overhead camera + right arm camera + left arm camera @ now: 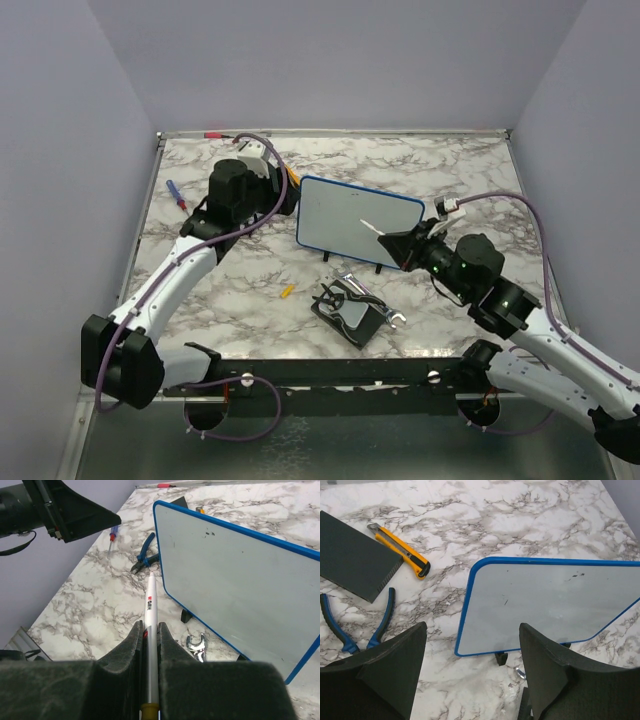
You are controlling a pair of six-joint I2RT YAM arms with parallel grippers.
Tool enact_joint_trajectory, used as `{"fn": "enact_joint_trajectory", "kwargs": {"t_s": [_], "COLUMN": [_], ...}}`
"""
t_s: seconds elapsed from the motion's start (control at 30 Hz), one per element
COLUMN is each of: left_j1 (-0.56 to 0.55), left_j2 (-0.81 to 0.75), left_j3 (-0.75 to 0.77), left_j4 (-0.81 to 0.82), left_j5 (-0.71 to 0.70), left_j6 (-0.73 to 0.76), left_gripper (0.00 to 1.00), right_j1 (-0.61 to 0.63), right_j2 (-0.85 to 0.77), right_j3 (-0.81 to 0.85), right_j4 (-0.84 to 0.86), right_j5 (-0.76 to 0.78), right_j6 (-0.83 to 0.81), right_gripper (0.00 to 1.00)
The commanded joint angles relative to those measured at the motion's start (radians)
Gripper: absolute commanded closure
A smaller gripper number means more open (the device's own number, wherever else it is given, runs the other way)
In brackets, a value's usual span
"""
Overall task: Write a sentence on the whiteboard
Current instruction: Move the whiteboard stand to the center of the board, then write a sentence on the whiteboard.
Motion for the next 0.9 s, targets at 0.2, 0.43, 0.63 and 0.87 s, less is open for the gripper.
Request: {"fn": "enact_joint_trajectory", "kwargs": {"t_s": [0.2,0.43,0.63,0.87], "left_j1": [0.206,0.235,0.244,0.253], "left_j2": [0.140,0.278,0.366,0.418], "left_j3": [0.027,0.098,0.114,0.115], "left_j4": [0.155,0.136,0.127,0.125], "left_j5": [0.642,0.800,0.823,0.809], "left_j6": [0.089,0.190,0.228,0.234], "left_gripper": [0.25,0.28,0.30,0.30], "right_j1": [0.004,0.035,0.051,0.053], "right_j2": [0.086,0.177,0.294,0.433], "right_j3": [-0.025,-0.017,0.007,0.049], "right_j4": [0.157,0.252,0.335,0.430], "right_j5": [0.002,0.046,0.062,0.060], "right_j6": [-0.001,-0.054,-0.090,-0.094], "right_gripper": [1.00,1.00,1.00,1.00]}}
